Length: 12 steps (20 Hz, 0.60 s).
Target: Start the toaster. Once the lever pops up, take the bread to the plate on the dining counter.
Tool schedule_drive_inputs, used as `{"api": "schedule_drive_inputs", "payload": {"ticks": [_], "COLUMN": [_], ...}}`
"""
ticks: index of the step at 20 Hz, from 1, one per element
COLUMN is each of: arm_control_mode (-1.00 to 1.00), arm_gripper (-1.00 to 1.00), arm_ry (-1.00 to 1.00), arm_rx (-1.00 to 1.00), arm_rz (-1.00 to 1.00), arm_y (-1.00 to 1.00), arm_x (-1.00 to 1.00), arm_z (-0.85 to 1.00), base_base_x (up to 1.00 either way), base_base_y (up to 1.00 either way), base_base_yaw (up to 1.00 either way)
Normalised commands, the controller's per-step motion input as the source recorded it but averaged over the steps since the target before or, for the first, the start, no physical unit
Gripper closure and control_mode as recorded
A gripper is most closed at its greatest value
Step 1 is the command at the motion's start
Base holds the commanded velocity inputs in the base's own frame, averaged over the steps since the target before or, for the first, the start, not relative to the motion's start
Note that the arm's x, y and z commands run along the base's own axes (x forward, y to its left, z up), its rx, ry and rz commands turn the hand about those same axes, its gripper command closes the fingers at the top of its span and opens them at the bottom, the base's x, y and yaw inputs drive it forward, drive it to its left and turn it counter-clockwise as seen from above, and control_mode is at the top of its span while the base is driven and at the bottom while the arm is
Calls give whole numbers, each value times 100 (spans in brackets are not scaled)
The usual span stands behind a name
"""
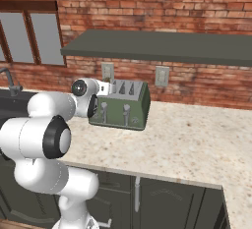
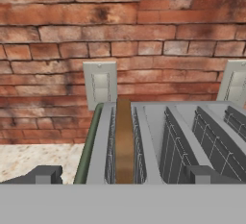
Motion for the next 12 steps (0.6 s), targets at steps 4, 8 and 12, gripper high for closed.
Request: {"api": "schedule_drive_inputs", "payload": {"ticks": [4, 8, 12], "arm_control_mode": [-100, -100, -100], "arm_gripper": [-100, -100, -100], "arm_ry": [0, 0, 0], "arm_rx": [0, 0, 0], "arm_rz": [0, 0, 0], "arm_y": [0, 0, 0], "arm_x": [0, 0, 0], "arm_z": [0, 0, 0], "base_base_x": [0, 0, 0], "base_base_y": [0, 0, 0], "base_base_yaw": [0, 0, 0]}}
